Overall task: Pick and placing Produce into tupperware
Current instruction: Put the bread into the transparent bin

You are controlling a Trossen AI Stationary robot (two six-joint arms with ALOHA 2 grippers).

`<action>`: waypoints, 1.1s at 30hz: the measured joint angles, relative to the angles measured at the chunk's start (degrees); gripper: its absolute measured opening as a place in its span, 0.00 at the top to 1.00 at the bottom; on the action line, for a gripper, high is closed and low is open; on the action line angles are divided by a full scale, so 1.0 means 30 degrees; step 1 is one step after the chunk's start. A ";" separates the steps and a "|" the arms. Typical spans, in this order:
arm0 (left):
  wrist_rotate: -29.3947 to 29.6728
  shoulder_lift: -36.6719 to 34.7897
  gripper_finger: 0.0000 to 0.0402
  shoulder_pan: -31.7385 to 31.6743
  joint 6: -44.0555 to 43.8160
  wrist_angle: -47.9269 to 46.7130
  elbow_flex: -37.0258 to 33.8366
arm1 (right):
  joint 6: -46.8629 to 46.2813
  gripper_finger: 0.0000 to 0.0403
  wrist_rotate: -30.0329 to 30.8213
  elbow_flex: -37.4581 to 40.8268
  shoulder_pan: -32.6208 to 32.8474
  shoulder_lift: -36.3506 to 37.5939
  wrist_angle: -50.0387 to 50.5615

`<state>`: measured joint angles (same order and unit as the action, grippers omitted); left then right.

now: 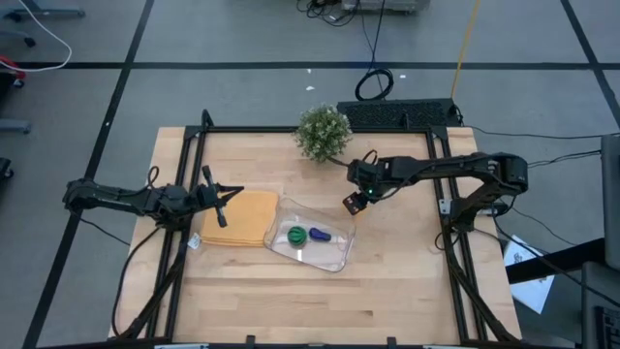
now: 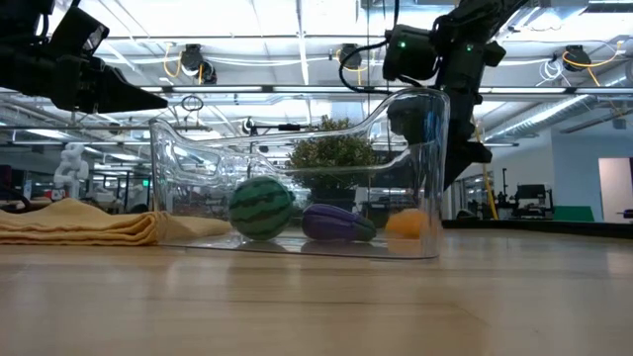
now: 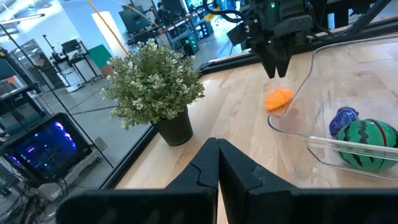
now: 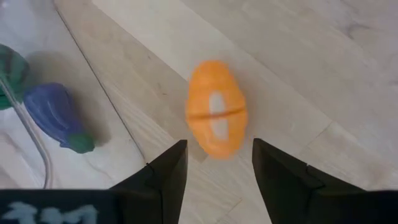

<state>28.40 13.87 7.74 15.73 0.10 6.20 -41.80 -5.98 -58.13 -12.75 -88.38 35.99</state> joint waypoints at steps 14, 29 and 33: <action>0.0000 -0.0007 0.99 -0.0002 -0.0011 -0.0007 0.0000 | 0.0316 0.63 -0.0009 -0.0006 -0.0007 -0.0015 -0.0128; 0.0001 -0.0001 0.99 0.0002 -0.0044 -0.0007 0.0000 | 0.0168 0.63 0.0015 -0.0022 -0.0342 -0.0015 -0.0518; 0.0000 -0.0002 0.99 0.0002 -0.0036 -0.0007 0.0000 | 0.0161 0.63 0.0036 -0.0022 -0.0955 -0.0015 -0.0537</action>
<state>28.40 13.86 7.75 15.62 0.08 6.20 -41.32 -5.87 -58.19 -15.62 -88.42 34.38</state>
